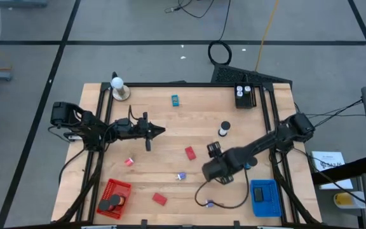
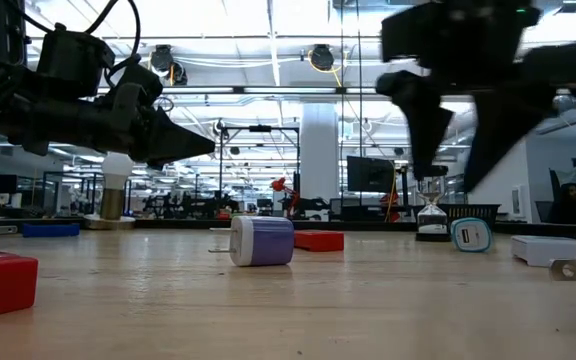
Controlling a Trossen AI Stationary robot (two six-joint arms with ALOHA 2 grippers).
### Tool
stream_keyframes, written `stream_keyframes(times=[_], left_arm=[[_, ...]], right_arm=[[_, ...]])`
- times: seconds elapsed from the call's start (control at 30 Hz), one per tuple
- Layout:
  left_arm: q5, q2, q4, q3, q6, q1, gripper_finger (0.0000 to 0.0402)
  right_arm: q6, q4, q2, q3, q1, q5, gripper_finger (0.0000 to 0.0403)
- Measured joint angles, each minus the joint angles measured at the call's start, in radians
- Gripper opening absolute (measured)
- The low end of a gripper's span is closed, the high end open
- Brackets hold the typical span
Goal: Pick & Place Office items
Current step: Put the white digital clock into the blue bin
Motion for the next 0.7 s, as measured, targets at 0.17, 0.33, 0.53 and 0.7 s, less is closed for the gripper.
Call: stream_keyframes(times=[0.17,0.33,0.53,0.7], left_arm=[[0.000,0.000,0.000,0.000,0.000,0.000,0.0042],[0.000,0.000,0.000,0.000,0.000,0.000,0.0042],[0.000,0.000,0.000,0.000,-0.001,0.000,0.0042],[0.000,0.000,0.000,0.000,-0.001,0.000,0.0042]], right_arm=[[0.096,-0.059,0.003,-0.004,0.073,0.001,0.0262],[0.100,-0.037,0.003,-0.054,0.125,-0.007,0.0258],[0.052,0.002,0.003,-0.134,0.131,-0.023,0.0248],[-0.007,0.053,0.000,-0.155,0.131,-0.022,0.0247]])
